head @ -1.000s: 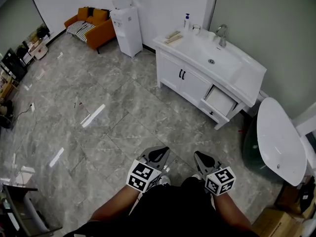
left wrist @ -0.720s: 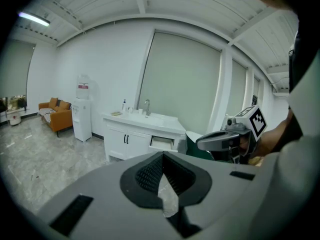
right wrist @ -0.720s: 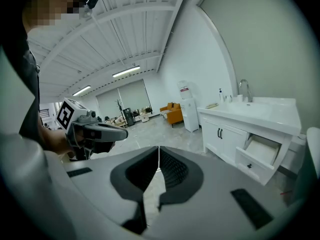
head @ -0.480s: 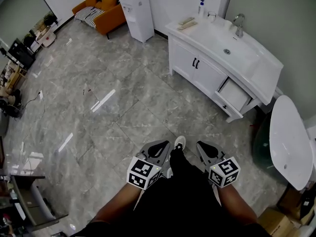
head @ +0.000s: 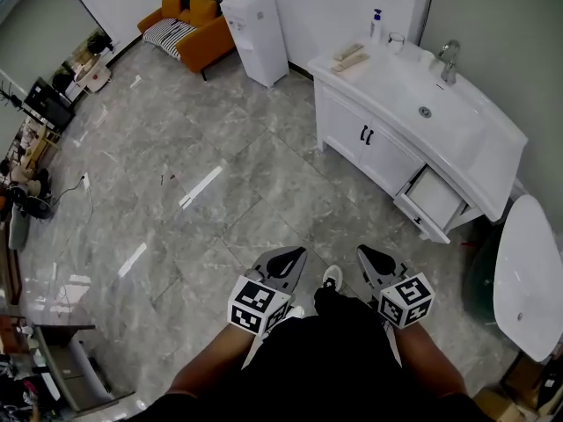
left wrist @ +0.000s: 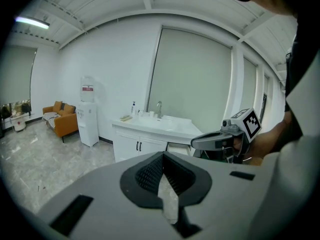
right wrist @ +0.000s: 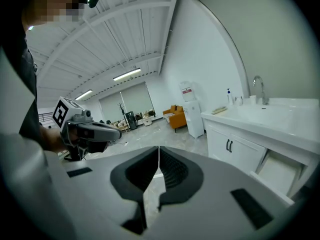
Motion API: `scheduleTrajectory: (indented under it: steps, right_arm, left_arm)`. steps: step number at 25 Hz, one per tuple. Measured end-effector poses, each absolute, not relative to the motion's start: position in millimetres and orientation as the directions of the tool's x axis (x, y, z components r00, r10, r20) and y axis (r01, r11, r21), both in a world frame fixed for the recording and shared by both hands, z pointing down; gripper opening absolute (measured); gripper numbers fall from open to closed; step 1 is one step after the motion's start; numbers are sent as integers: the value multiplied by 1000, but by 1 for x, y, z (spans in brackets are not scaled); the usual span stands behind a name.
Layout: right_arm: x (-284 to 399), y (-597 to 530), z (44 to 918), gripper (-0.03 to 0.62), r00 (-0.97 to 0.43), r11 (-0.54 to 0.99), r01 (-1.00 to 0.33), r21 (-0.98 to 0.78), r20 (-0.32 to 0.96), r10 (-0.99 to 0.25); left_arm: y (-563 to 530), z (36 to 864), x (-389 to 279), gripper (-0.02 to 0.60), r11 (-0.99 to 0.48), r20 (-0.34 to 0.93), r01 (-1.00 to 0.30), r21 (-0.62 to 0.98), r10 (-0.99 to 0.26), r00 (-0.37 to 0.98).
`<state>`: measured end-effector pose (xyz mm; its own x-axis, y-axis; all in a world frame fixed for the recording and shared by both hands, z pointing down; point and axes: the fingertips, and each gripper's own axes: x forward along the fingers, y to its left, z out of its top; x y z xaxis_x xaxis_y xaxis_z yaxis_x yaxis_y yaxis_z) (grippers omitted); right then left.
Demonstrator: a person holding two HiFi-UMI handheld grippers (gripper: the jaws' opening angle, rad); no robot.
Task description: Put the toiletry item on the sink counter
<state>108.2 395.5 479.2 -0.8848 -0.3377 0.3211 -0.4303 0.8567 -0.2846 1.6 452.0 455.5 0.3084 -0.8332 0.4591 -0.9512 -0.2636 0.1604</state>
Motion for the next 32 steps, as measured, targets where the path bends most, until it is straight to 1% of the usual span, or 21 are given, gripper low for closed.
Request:
scheduleTrajectory:
  steps: [9,12,17,21,25,32]
  right_arm:
    - [73,294,473,3,-885,854,-441,-277,292,-363]
    - [67,275,482,3,-878,843,-454,-288,305,-368]
    - [55,258,496,3,-867,826,-470,-311,336,-367]
    - [43,240,499,3,-850,809,-502,-306,347,-396]
    - [29,217,495,3,-809,776,-566,-278,365,-460]
    - [-7,172,490,3,-698,653,-709,-266,399,-595]
  left_arm:
    - [354,445,-40,0,-275,464,-955,110,-836,294]
    - [333,448,-49,0,-274,462,-955,118,-836,297]
    - [314,465,-63,0,-283,502,-950,134,-807,311]
    - [289,476,-82,0,-300,511,-940,163,-789,340]
    - [246,475,-98,0,-377,492,-907,187,-763,419]
    - [165,463,-141,0,-552,474,-814,180,-677,564]
